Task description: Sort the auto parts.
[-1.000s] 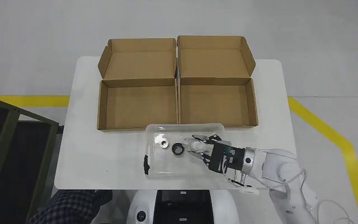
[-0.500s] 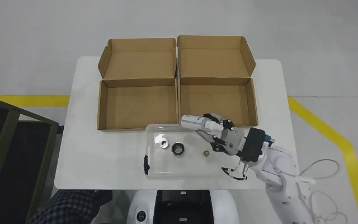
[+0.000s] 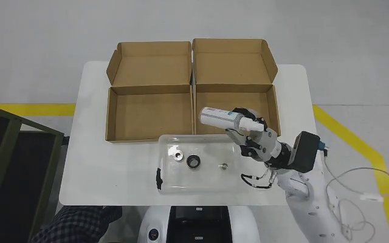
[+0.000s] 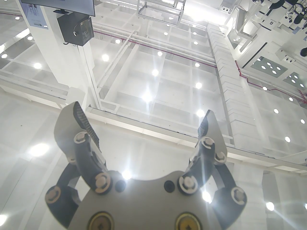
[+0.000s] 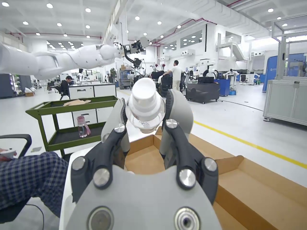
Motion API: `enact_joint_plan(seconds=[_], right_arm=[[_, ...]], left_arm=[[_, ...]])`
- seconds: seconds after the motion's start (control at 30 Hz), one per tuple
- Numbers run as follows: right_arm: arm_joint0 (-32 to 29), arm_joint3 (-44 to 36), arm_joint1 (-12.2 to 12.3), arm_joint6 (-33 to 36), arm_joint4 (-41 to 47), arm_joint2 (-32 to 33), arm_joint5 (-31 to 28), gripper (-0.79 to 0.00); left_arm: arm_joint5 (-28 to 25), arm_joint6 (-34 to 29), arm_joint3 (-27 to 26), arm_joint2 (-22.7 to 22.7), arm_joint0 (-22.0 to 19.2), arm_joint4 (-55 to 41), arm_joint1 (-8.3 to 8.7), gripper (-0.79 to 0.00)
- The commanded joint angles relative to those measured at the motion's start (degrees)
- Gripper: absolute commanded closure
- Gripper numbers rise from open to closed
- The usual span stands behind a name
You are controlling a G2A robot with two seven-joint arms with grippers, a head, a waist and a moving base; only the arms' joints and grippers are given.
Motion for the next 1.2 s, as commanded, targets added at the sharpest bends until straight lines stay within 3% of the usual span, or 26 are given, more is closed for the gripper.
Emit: enact_joint_plan(seconds=[0.0, 0.67, 1.17], right_arm=[[0.7, 0.3, -0.1, -0.6, 2.2, -0.2, -0.2, 0.0], [4.3, -4.0, -0.8, -0.3, 5.7, -0.9, 3.0, 0.0], [5.7, -2.9, -1.2, -0.8, 5.3, -3.0, 1.2, 0.0]], left_arm=[[0.0, 0.0, 0.0, 0.0, 0.0, 0.0, 0.0, -0.785], [0.0, 0.0, 0.0, 0.0, 0.0, 0.0, 0.0, -0.785], [0.0, 0.0, 0.0, 0.0, 0.0, 0.0, 0.0, -0.785]])
